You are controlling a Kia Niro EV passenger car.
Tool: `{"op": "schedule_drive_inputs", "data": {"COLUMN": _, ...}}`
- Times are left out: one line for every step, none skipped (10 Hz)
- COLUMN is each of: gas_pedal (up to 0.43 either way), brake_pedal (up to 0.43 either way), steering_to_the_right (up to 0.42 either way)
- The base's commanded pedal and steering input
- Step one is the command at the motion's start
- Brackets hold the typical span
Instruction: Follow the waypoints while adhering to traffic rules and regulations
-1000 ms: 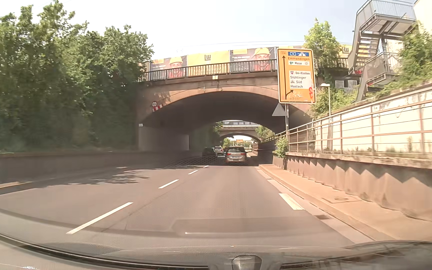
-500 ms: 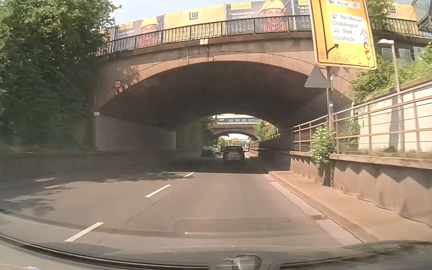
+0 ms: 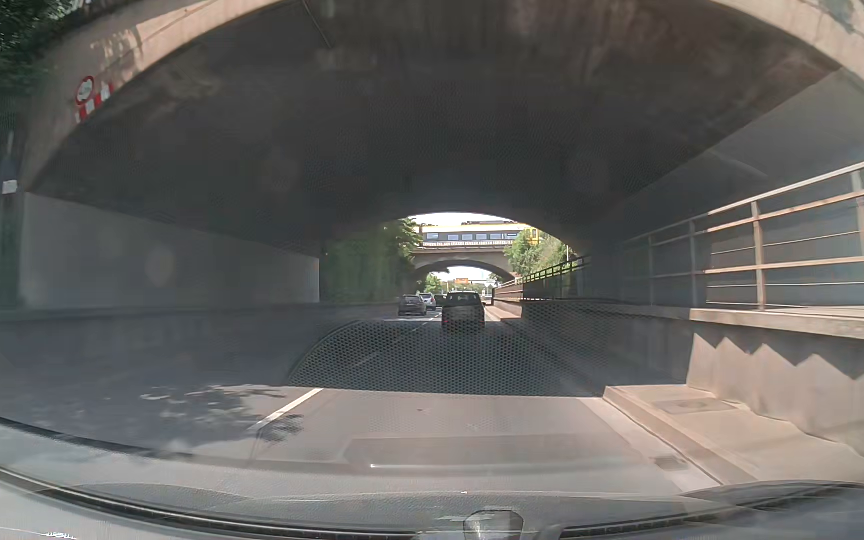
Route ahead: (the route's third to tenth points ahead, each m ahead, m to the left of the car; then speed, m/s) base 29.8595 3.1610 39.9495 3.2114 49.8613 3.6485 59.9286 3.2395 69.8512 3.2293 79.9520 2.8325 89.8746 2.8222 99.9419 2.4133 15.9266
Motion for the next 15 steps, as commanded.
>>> {"op": "schedule_drive_inputs", "data": {"gas_pedal": 0.000, "brake_pedal": 0.000, "steering_to_the_right": 0.010}}
{"op": "schedule_drive_inputs", "data": {"gas_pedal": 0.000, "brake_pedal": 0.000, "steering_to_the_right": 0.008}}
{"op": "schedule_drive_inputs", "data": {"gas_pedal": 0.020, "brake_pedal": 0.000, "steering_to_the_right": 0.006}}
{"op": "schedule_drive_inputs", "data": {"gas_pedal": 0.039, "brake_pedal": 0.000, "steering_to_the_right": 0.006}}
{"op": "schedule_drive_inputs", "data": {"gas_pedal": 0.039, "brake_pedal": 0.000, "steering_to_the_right": 0.006}}
{"op": "schedule_drive_inputs", "data": {"gas_pedal": 0.047, "brake_pedal": 0.000, "steering_to_the_right": 0.006}}
{"op": "schedule_drive_inputs", "data": {"gas_pedal": 0.059, "brake_pedal": 0.000, "steering_to_the_right": 0.004}}
{"op": "schedule_drive_inputs", "data": {"gas_pedal": 0.067, "brake_pedal": 0.000, "steering_to_the_right": 0.003}}
{"op": "schedule_drive_inputs", "data": {"gas_pedal": 0.079, "brake_pedal": 0.000, "steering_to_the_right": 0.003}}
{"op": "schedule_drive_inputs", "data": {"gas_pedal": 0.079, "brake_pedal": 0.000, "steering_to_the_right": 0.003}}
{"op": "schedule_drive_inputs", "data": {"gas_pedal": 0.087, "brake_pedal": 0.000, "steering_to_the_right": 0.002}}
{"op": "schedule_drive_inputs", "data": {"gas_pedal": 0.087, "brake_pedal": 0.000, "steering_to_the_right": 0.002}}
{"op": "schedule_drive_inputs", "data": {"gas_pedal": 0.098, "brake_pedal": 0.000, "steering_to_the_right": 0.002}}
{"op": "schedule_drive_inputs", "data": {"gas_pedal": 0.098, "brake_pedal": 0.000, "steering_to_the_right": 0.003}}
{"op": "schedule_drive_inputs", "data": {"gas_pedal": 0.098, "brake_pedal": 0.000, "steering_to_the_right": 0.002}}
